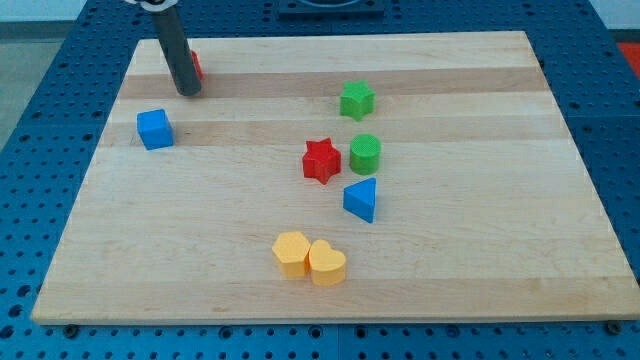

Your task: Slightly move the red circle above the blue cube

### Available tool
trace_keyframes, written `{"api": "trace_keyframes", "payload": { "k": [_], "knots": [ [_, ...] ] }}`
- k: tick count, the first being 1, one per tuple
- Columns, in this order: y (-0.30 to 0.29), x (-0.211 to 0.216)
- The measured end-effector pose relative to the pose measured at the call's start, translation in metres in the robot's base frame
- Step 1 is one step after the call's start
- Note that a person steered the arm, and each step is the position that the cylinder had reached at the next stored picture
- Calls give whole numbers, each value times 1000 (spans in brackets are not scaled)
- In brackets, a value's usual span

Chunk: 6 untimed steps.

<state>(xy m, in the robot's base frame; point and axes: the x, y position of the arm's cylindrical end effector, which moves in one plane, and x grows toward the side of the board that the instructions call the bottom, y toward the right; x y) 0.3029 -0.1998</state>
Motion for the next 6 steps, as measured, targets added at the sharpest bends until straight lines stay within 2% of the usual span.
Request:
{"api": "trace_keyframes", "payload": {
  "k": [1,2,6],
  "knots": [
    [37,0],
    [46,-1],
    [8,-23]
  ]
}}
